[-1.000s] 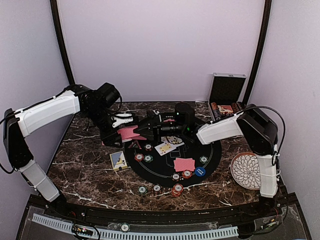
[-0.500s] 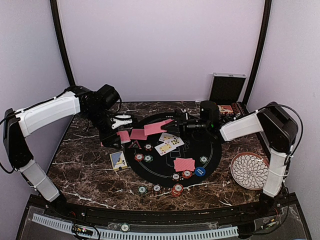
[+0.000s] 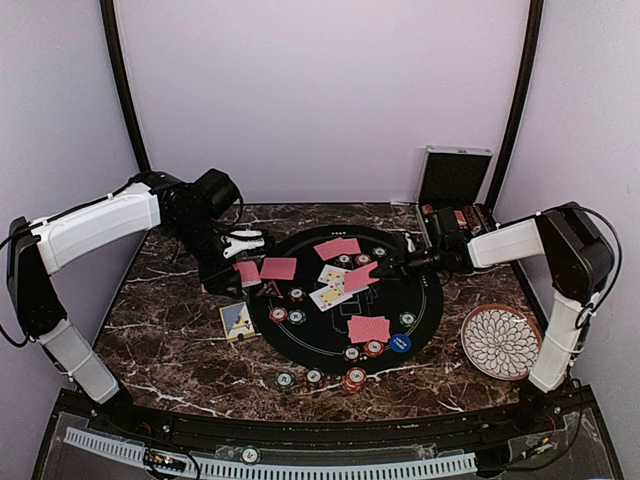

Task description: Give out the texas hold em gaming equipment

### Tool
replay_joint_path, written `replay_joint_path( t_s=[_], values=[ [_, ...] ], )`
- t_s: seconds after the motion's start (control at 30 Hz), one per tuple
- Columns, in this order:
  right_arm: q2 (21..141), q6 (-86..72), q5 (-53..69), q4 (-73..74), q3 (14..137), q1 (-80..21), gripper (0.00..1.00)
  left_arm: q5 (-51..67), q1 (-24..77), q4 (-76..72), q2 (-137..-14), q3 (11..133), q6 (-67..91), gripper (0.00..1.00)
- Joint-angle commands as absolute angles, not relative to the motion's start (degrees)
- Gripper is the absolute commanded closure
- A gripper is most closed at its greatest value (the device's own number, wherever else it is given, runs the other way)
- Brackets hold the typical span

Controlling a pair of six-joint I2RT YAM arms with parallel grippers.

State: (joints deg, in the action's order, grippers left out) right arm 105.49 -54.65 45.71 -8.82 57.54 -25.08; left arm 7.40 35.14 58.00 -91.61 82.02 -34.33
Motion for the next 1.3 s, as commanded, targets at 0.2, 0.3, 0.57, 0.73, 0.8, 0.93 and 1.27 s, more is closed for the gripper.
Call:
replay_joint_path(
  t_s=[0.2,0.3,0.57,0.73,0.8,0.93,1.27],
  values=[
    [109.8,-41.5,38.6,4.7,62.0,-22.7,1.00,7.5,34.9,58.8,-89.2,82.1,-34.9,1.00],
    [111.1,-39.7,36.8,6.5,63.9,-22.7,1.00,7.5,34.9,58.9,-89.2,82.1,-34.8,1.00],
    [111.4,-34.1,29.9,14.6,67.0,-22.7,1.00,7.7,34.8,58.9,-89.3,82.2,-35.0,1.00],
    [111.1,-33.0,27.5,17.3,67.6,-22.7,0.83,8.2,34.8,58.8,-89.6,82.4,-34.9,1.00],
    [110.2,-32.8,25.9,18.1,67.9,-22.8,0.71,8.2,34.9,58.9,-89.8,82.6,-34.8,1.00],
    [105.9,-34.7,27.0,16.0,67.3,-23.0,0.33,8.1,34.9,58.9,-89.8,82.8,-34.9,1.00],
    [102.7,-49.8,38.4,-1.3,69.8,-35.7,0.18,8.8,34.8,58.9,-90.8,84.2,-34.5,1.00]
  ],
)
